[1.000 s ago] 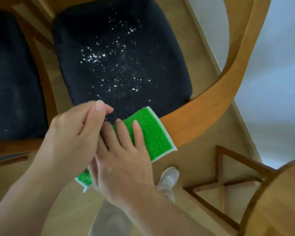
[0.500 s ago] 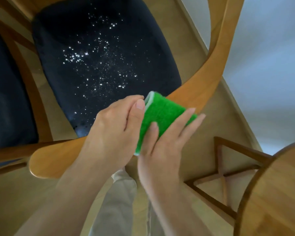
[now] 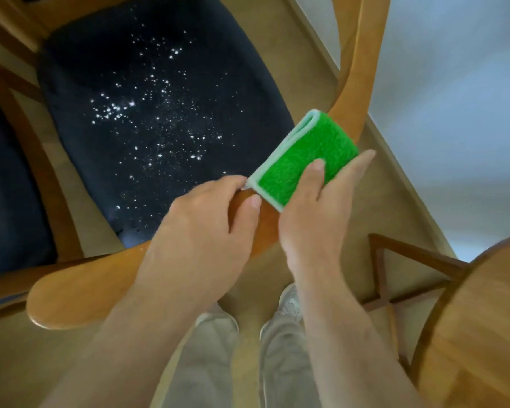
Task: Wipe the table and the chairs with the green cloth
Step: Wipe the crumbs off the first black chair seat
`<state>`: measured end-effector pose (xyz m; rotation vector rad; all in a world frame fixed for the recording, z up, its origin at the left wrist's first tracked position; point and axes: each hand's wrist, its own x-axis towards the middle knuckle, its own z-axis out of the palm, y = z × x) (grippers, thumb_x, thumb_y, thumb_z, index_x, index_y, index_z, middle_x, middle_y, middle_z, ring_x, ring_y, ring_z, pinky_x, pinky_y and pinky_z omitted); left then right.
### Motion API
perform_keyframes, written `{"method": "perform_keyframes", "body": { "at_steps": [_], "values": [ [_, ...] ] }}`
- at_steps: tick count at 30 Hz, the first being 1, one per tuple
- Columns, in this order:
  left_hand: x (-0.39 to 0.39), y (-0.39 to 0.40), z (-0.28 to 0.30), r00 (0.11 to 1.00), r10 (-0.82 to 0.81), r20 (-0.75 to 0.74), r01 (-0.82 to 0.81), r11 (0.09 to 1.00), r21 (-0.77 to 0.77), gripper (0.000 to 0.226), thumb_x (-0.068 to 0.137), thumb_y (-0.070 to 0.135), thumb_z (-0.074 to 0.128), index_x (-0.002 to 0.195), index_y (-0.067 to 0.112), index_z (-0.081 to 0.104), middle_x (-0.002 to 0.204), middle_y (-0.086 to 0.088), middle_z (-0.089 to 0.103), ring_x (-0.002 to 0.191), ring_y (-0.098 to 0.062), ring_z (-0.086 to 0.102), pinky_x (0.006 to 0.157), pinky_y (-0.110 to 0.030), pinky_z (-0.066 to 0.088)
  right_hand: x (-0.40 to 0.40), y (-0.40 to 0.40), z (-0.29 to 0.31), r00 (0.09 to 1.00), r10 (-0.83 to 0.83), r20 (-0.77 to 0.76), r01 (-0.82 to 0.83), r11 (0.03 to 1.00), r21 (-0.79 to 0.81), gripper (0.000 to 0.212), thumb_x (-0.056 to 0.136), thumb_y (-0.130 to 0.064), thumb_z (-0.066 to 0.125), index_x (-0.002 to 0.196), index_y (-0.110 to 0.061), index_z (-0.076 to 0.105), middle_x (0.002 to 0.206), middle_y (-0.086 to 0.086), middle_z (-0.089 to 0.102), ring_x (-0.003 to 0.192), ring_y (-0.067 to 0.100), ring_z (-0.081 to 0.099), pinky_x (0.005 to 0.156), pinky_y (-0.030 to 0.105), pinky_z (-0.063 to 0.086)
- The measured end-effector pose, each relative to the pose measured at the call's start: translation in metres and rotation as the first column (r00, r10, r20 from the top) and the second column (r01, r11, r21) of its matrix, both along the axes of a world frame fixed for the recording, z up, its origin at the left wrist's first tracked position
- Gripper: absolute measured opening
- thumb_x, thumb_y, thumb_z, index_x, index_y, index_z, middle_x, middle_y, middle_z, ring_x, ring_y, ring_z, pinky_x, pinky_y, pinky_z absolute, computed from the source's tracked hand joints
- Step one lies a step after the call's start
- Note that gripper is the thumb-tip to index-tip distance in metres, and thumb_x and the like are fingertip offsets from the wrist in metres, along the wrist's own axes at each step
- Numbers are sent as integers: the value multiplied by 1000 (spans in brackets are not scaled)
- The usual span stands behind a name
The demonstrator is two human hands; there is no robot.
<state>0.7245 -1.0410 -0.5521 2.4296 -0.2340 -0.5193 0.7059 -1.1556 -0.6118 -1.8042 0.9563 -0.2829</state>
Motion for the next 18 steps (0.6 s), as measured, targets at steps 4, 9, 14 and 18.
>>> {"method": "perform_keyframes", "body": {
  "at_steps": [4,9,14,18],
  "values": [
    [1,-7,2,990,71,-121,-74,997,-23,57,89,57,39,138,30,48,123,11,63,112,-6,51,81,-16,31,17,-32,6,996,85,-20,-87,966,-245,59,104,-29,28,155,-19,0,160,4,22,144,24,28,114,37,31],
    [30,-12,2,858,195,-476,-377,867,-325,76,89,48,61,152,29,24,113,17,65,113,-5,56,94,-24,41,-30,6,19,920,392,-12,-365,844,-394,54,101,-21,32,153,-16,17,147,-24,12,134,45,39,98,63,42],
    [49,23,6,700,71,-710,-556,678,-480,29,88,17,69,117,22,66,105,-5,71,97,-21,69,89,-43,55,-25,32,41,873,488,-23,-463,811,-358,48,99,-34,28,146,-33,22,143,12,49,127,42,48,94,66,43],
    [69,63,7,707,85,-702,-604,587,-538,12,91,17,66,101,14,70,93,-4,74,83,-15,71,71,-28,58,19,57,47,786,604,-129,-608,719,-336,46,100,-31,29,143,-16,38,123,20,60,114,47,55,90,67,44]
  ]
}}
